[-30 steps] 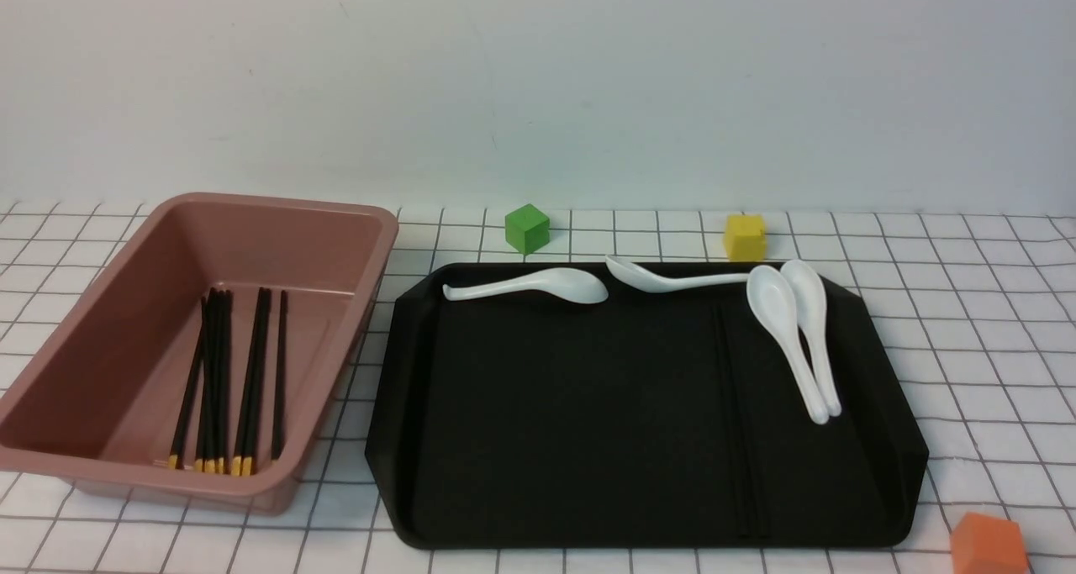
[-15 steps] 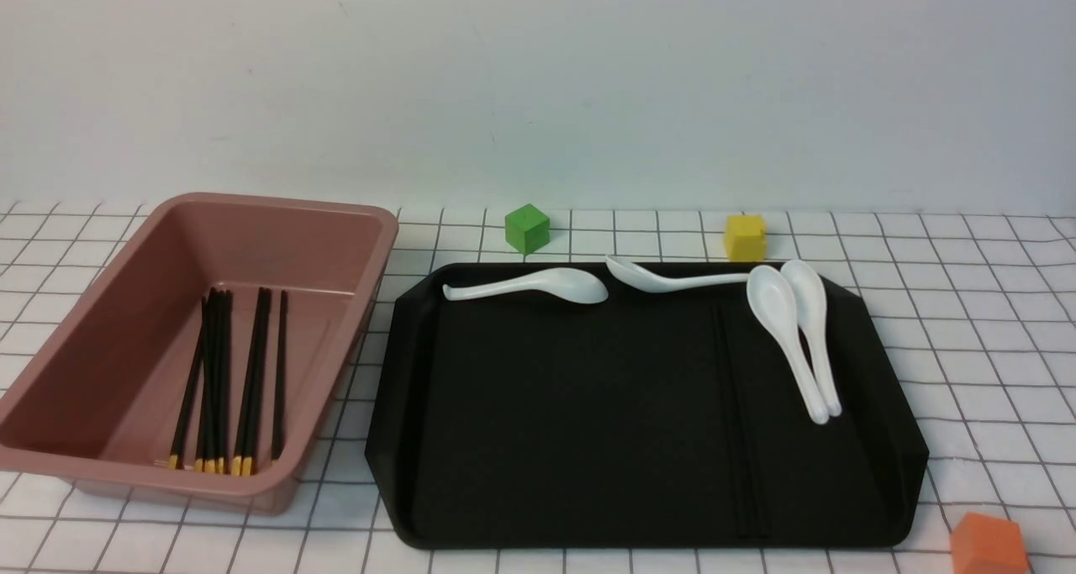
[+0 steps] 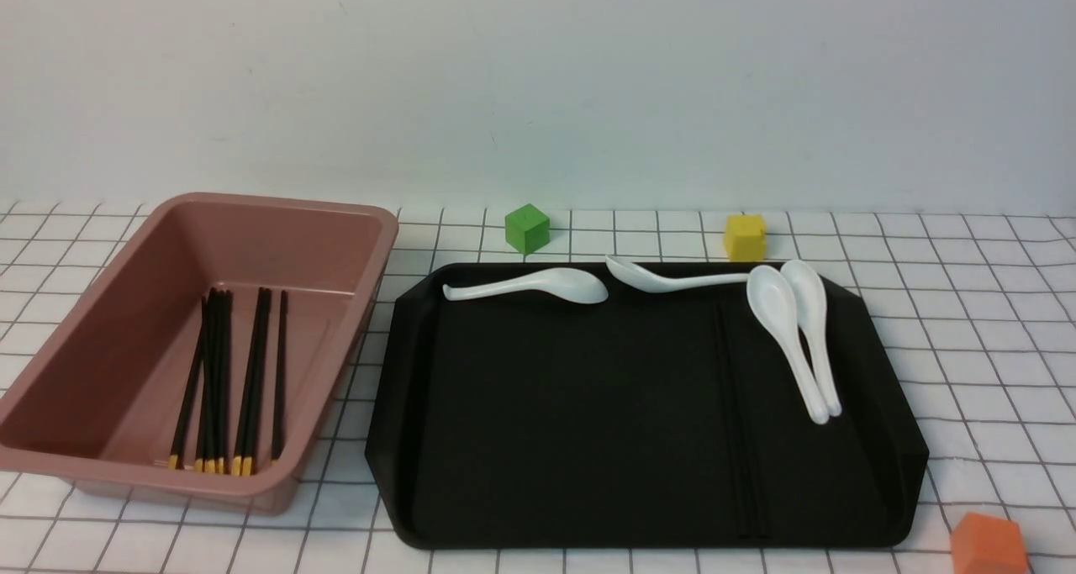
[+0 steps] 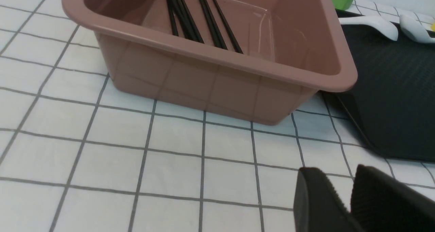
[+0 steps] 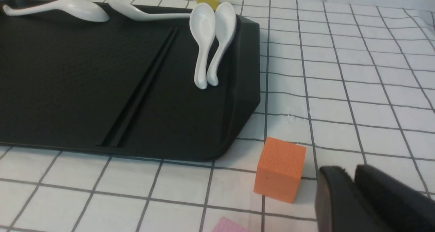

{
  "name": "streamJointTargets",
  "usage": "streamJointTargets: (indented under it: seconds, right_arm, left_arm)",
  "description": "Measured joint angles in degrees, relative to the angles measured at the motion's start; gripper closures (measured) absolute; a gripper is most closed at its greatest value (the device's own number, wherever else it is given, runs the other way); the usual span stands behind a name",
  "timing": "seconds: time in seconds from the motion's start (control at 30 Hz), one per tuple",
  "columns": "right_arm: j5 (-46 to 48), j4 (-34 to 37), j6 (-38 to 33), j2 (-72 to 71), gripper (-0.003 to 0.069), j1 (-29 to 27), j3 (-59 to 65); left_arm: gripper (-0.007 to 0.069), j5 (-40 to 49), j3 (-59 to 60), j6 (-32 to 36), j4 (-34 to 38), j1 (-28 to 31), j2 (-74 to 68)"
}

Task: On white black tablecloth take chopsticks from black tray and put them in box.

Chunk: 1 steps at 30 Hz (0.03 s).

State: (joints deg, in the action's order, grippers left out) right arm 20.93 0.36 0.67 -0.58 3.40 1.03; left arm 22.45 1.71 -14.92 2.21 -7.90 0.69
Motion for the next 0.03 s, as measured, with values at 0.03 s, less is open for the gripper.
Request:
streamJointTargets:
  seconds: [0.03]
  right_arm:
    - [0.0,0.0,0.0,0.0,0.0552,0.0,0.0]
  left_arm:
    - [0.0439,0.0,0.0,0.0,0.0,0.0,0.0]
